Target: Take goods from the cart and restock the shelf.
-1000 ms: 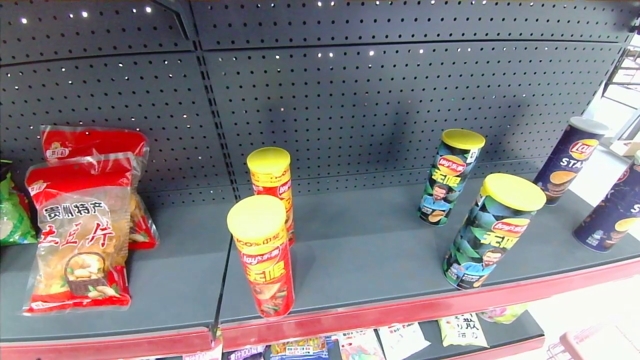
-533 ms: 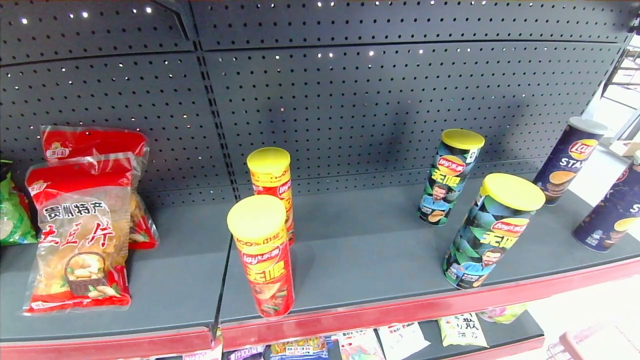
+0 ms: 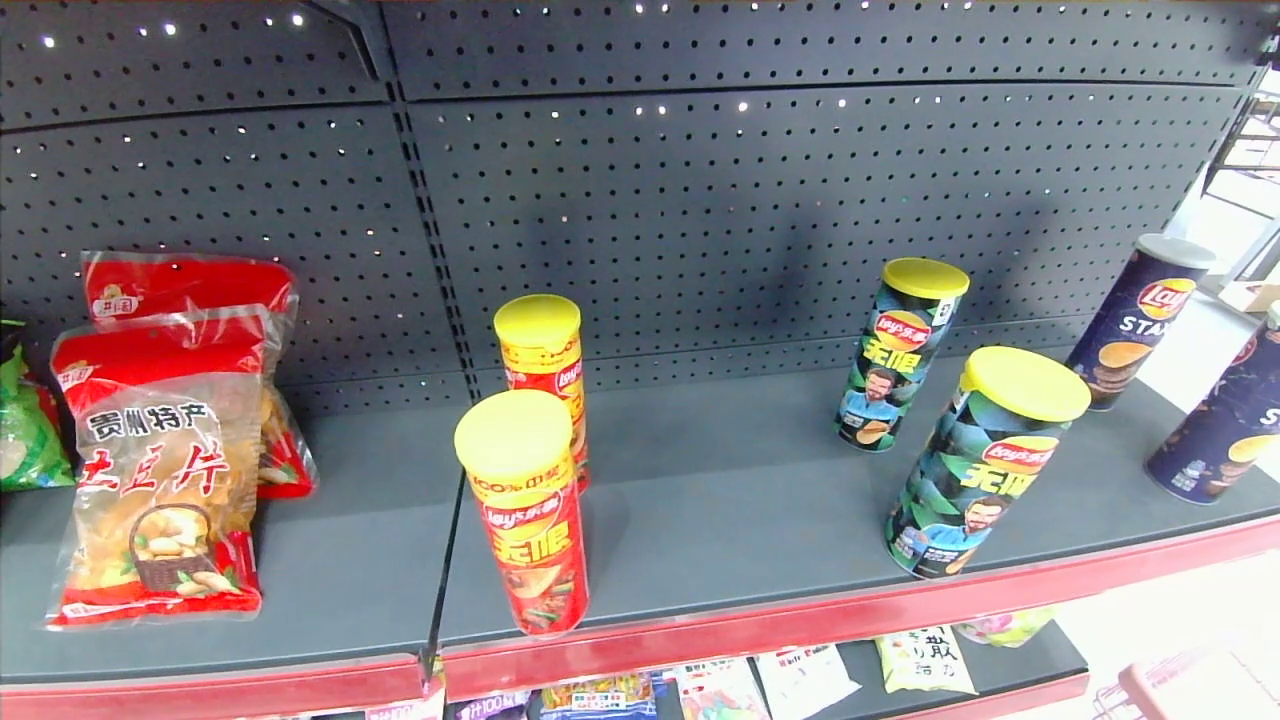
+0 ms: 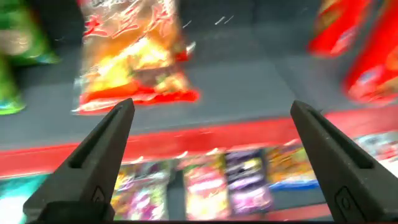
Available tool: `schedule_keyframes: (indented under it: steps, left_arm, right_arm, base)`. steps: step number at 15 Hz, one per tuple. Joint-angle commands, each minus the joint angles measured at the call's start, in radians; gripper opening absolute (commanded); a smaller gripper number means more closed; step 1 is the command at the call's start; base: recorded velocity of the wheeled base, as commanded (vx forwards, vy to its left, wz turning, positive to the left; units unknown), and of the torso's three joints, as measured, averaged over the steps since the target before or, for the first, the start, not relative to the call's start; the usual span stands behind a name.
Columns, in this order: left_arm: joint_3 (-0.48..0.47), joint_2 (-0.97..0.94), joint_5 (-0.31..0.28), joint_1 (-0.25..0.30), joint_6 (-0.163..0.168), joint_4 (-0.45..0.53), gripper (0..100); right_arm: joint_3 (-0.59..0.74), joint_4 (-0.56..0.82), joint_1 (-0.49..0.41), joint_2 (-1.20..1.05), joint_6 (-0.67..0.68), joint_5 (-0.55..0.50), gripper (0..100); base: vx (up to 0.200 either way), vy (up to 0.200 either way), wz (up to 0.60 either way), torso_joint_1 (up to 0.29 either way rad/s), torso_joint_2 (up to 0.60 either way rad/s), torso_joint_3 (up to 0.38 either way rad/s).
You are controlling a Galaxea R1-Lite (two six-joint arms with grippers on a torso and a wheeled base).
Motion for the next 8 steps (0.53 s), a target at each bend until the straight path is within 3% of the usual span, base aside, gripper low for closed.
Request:
schedule_keyframes:
  steps: [1,8]
  left_arm:
    - [-0.003,0.006,0.012,0.0,-0.01,0.006,100]
    - [0.0,0.005,0.009,0.0,-0.008,0.0,100]
  right_arm:
    - [0.0,0.0,0.001,0.002,-0.003,-0.001,100]
    - [-0.002,0.0,-0.09,-0.06,-0.022,-0.024,100]
  base:
    - [0.0,0.0,0.0,0.0,0.0,0.0]
    - [0.0,0.0,0.0,0.0,0.0,0.0]
